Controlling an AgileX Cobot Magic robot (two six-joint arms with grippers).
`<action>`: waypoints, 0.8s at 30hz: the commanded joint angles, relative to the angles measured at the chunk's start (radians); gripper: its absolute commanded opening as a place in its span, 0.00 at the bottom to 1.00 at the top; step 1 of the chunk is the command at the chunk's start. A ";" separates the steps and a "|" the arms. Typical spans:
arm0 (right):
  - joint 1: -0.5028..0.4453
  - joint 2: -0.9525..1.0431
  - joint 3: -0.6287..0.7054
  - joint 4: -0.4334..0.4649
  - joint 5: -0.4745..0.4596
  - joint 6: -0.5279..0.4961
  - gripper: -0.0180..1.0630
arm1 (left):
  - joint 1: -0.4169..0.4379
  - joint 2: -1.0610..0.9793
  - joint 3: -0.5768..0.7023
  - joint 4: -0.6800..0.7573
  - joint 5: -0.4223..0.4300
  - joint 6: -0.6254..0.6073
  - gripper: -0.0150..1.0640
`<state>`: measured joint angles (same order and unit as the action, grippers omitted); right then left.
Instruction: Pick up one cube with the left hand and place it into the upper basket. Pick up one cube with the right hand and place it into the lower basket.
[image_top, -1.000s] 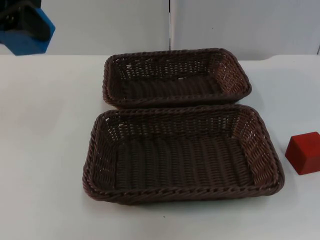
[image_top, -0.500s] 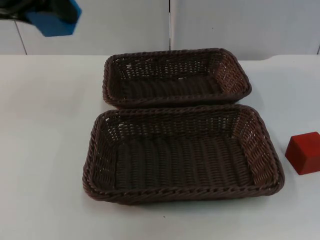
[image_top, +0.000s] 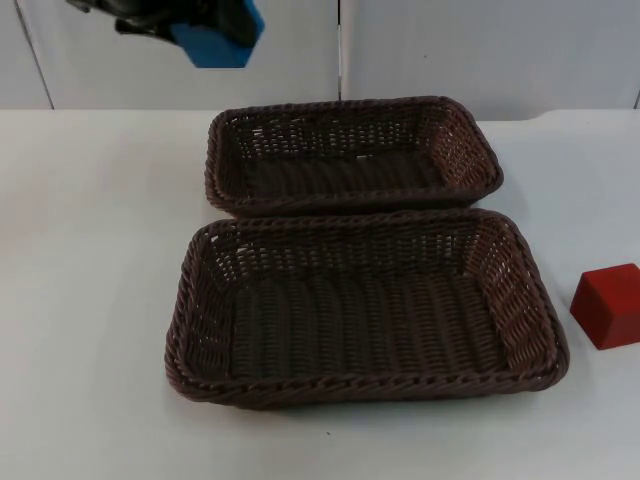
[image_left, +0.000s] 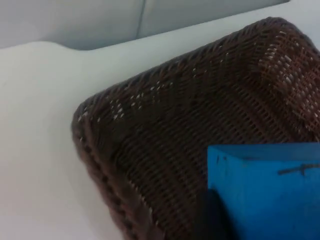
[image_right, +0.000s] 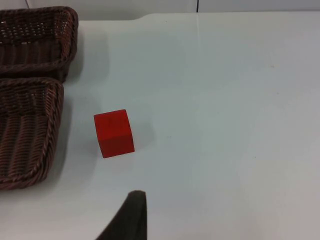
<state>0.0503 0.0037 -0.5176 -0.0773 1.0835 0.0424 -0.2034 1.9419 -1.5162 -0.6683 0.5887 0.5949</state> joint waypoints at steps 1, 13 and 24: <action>-0.004 -0.004 0.002 0.001 -0.006 -0.009 0.99 | -0.005 0.029 -0.042 0.005 0.020 -0.001 0.01; -0.004 -0.004 0.002 0.001 -0.006 -0.009 0.99 | -0.008 0.232 -0.268 -0.038 0.088 -0.009 0.01; -0.004 -0.004 0.002 0.001 -0.006 -0.009 0.99 | -0.027 0.341 -0.348 -0.053 0.071 -0.007 0.01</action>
<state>0.0503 0.0037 -0.5176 -0.0773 1.0835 0.0424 -0.2199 2.2801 -1.8549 -0.6975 0.6623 0.5886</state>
